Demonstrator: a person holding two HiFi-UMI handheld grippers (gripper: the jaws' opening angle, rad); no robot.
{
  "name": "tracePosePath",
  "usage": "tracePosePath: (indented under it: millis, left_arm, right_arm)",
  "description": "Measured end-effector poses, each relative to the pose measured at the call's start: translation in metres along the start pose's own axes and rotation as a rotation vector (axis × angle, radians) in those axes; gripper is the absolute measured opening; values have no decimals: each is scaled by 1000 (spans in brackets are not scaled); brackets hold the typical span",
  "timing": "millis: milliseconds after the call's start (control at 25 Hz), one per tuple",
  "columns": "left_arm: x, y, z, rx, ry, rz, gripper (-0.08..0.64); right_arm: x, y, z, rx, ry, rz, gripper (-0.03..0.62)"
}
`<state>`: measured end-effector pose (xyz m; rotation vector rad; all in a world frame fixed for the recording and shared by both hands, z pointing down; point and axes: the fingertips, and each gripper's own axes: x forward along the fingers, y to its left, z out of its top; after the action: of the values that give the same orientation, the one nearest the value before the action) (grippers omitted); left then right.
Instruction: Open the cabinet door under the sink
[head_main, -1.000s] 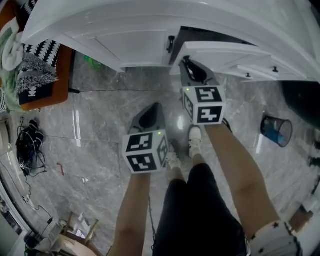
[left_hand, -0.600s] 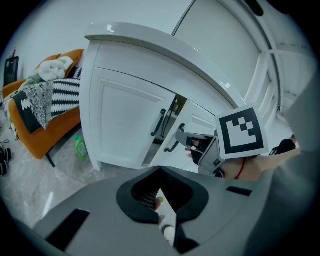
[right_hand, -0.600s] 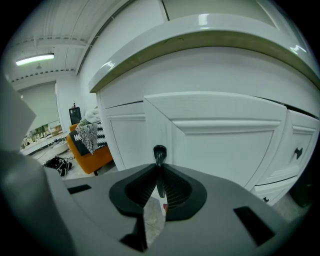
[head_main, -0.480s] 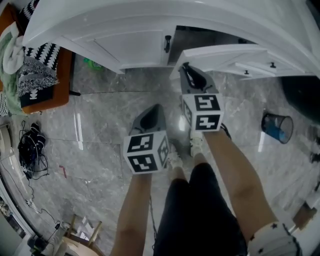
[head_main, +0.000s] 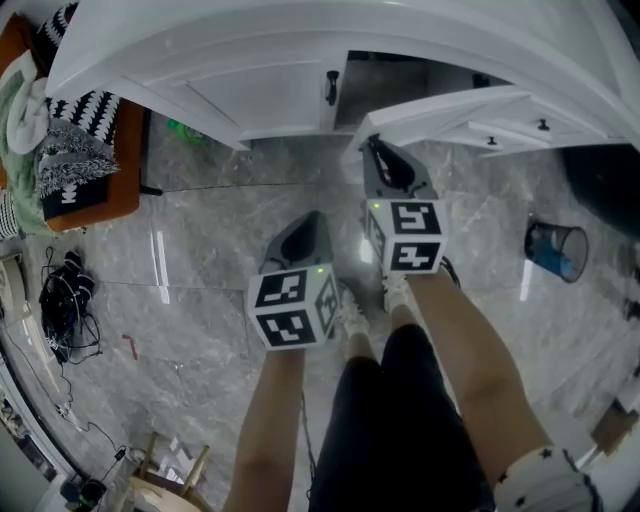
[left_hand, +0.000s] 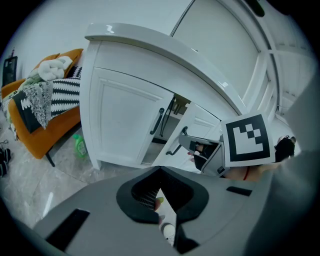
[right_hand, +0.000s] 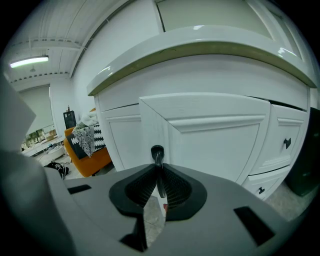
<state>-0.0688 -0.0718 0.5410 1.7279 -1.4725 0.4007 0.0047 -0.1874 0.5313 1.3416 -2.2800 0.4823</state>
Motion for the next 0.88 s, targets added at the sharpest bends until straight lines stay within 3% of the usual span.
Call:
tracePosePath:
  millis: [880]
  left_arm:
    - [-4,-12,-13,7,9,-12,5]
  right_arm:
    - [-37,-7,-19,53,4,-63,48]
